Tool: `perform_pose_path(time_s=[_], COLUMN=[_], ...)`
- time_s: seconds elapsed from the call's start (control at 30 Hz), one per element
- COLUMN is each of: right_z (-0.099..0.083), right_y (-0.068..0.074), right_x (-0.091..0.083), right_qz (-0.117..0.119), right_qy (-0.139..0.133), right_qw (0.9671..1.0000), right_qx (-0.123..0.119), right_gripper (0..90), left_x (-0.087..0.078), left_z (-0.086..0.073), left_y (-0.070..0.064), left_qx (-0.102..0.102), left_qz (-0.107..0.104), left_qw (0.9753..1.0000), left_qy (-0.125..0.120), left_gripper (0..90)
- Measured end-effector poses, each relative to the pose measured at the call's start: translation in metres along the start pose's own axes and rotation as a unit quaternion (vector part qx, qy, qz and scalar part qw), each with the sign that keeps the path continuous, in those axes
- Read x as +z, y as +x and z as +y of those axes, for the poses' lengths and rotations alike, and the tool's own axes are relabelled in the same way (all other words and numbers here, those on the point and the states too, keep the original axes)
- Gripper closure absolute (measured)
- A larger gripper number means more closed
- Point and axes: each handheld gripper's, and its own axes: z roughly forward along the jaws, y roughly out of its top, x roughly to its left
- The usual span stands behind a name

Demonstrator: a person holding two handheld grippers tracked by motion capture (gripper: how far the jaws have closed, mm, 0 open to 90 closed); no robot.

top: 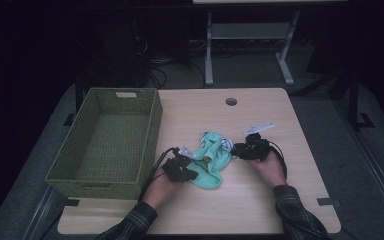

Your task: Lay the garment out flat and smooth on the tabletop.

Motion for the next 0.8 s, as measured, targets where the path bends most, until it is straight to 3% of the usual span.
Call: perform_pose_path(time_s=[0.07, 0.17, 0.33, 0.53, 0.8], right_z=[0.0, 0.001, 0.001, -0.001, -0.006], right_y=[0.001, 0.004, 0.007, 0.005, -0.008], right_x=[0.001, 0.004, 0.004, -0.005, -0.033], right_qz=[-0.001, -0.005, -0.013, -0.015, -0.053], right_qy=[0.001, 0.009, 0.013, -0.005, -0.019], right_qw=[1.0, 0.9998, 0.9994, 0.9996, 0.9983], right_qx=[0.0, -0.015, -0.029, -0.022, -0.015], right_gripper=[64.0, 74.8, 84.4, 85.3, 85.3], left_x=[0.0, 0.0, 0.0, 0.0, 0.0], left_z=[0.0, 0.0, 0.0, 0.001, 0.001], left_y=[0.0, 0.0, 0.0, 0.0, 0.0], left_qx=[0.001, 0.002, 0.003, 0.005, 0.004], left_qz=[0.0, -0.001, 0.0, 0.0, 0.0], left_qw=[1.0, 1.0, 1.0, 1.0, 1.0], left_qy=[0.002, 0.002, 0.003, 0.003, 0.003], left_gripper=[89.3, 89.3, 89.3, 89.3, 89.4])
